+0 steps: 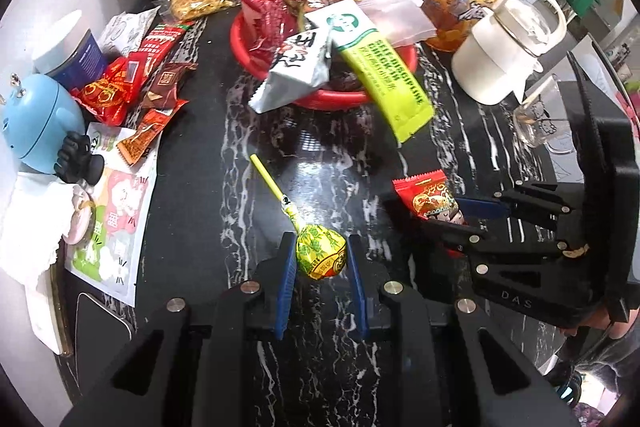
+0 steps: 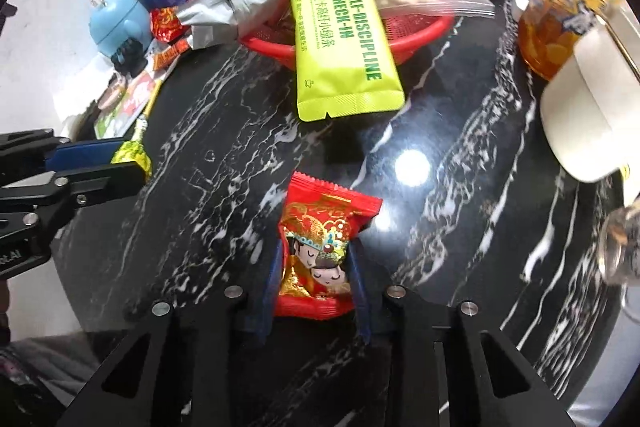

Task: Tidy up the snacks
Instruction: 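Carry the red cartoon packet and the lollipop toward the red basket with both grippers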

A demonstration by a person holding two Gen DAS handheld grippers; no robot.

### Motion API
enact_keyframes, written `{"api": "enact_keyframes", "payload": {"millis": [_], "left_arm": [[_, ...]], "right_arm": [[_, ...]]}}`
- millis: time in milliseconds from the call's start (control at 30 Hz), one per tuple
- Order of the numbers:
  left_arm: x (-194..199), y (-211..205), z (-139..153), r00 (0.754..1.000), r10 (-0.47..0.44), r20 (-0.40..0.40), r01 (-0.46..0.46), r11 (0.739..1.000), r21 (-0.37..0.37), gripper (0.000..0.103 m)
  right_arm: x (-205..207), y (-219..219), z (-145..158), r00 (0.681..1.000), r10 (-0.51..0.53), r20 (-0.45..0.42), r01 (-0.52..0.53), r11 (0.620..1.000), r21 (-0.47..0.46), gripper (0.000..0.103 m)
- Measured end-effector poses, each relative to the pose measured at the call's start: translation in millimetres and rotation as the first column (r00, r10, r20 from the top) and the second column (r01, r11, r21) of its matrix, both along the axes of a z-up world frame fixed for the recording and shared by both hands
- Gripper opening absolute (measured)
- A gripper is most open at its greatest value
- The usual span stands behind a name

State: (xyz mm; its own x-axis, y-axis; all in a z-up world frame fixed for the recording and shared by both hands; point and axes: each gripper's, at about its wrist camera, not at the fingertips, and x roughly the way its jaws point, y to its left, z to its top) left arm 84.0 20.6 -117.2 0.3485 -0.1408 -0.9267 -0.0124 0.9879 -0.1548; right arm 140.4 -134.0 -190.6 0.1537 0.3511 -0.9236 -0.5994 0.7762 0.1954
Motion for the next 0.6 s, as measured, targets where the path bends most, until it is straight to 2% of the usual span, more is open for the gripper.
{"api": "enact_keyframes", "payload": {"millis": [300, 600], "left_arm": [[-7.9, -11.5, 23.0, 0.999, -0.022, 0.038, 0.023, 1.000, -0.004, 0.024], [2.0, -14.8, 54.8, 0.992, -0.038, 0.117, 0.036, 0.999, 0.015, 0.024]], "right_arm": [[-18.7, -21.0, 28.6, 0.998, -0.060, -0.019, 0.061, 0.995, 0.077, 0.031], [-24.0, -28.0, 71.6, 0.997, -0.056, 0.048, 0.049, 0.989, 0.142, 0.031]]}}
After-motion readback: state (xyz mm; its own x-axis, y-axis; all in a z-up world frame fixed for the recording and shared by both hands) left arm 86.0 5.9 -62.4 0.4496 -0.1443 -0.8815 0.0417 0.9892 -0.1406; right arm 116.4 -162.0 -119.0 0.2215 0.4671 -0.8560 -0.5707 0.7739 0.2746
